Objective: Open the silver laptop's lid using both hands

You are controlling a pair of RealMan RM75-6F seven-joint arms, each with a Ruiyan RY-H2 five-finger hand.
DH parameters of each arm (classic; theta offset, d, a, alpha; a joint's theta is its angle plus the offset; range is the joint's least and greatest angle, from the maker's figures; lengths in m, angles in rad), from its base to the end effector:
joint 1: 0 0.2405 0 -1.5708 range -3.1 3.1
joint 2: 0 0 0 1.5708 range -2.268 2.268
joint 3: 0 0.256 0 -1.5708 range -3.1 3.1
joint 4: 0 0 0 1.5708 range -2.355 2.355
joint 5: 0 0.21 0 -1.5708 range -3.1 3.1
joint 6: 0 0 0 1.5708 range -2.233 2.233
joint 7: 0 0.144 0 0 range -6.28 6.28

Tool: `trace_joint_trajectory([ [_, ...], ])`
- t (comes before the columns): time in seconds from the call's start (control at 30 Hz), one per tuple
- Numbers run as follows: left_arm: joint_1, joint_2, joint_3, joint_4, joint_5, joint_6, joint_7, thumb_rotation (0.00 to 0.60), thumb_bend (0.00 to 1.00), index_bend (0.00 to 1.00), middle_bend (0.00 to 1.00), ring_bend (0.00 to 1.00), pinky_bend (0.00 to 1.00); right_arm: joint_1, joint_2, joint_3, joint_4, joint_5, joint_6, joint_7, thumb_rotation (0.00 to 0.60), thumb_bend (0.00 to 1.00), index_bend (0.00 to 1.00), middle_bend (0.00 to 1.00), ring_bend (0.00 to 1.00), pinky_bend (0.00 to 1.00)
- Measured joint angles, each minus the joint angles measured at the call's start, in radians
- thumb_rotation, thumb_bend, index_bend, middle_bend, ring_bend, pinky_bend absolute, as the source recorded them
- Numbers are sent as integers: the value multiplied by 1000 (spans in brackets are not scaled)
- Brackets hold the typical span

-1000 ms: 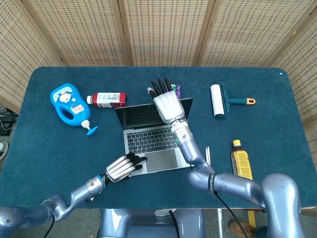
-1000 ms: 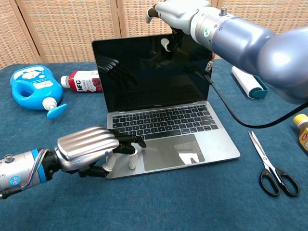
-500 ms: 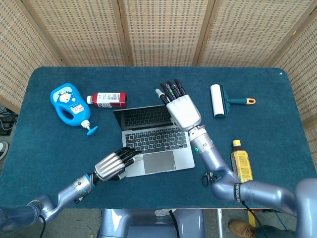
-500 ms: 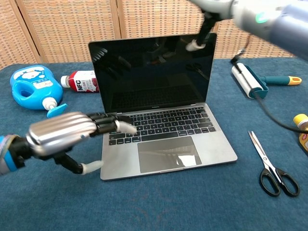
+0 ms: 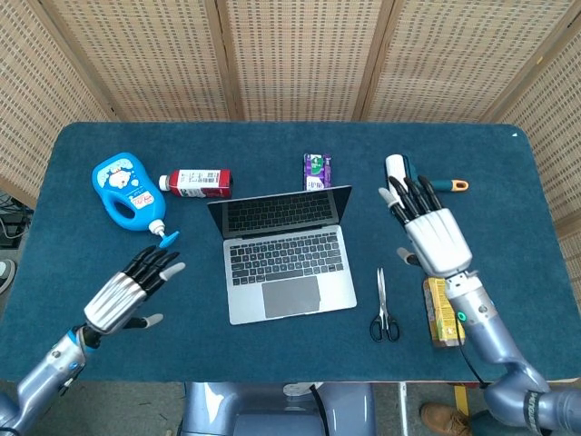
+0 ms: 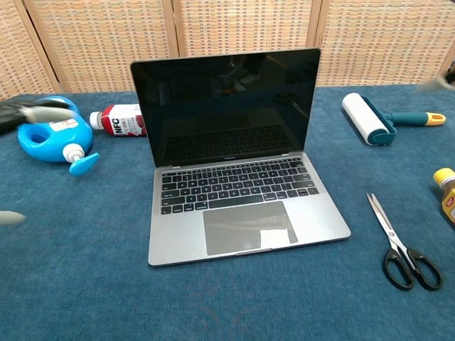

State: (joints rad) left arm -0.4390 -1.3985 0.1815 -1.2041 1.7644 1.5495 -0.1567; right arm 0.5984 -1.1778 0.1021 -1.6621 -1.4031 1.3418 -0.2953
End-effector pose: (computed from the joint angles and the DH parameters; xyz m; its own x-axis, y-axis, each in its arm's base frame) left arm -0.2662 0.2368 0.0656 0.4351 0.0453 0.8993 0.7381 -0.5899 -0.3274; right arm -0.1771 -0.3173 0.1280 0.5261 0.1597 0.8353 -0.7509 -0.3740 0.5444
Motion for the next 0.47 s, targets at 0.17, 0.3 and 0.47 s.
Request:
trace_joint_trajectory([
  [0.17, 130, 63, -16, -47, -119, 70, -22, 600, 0, 0, 0, 0, 0, -114, 14, -62, 26, -26, 79, 60, 600, 0, 0, 0, 0, 0],
  [0.3, 204, 120, -29, -119, -185, 100, -54, 600, 0, 0, 0, 0, 0, -197, 5, -87, 65, -43, 156, 112, 600, 0, 0, 0, 0, 0],
  [0.47, 261, 158, -44, -196, -220, 123, -58, 600, 0, 0, 0, 0, 0, -286, -4, -109, 107, -64, 233, 155, 600, 0, 0, 0, 0, 0],
])
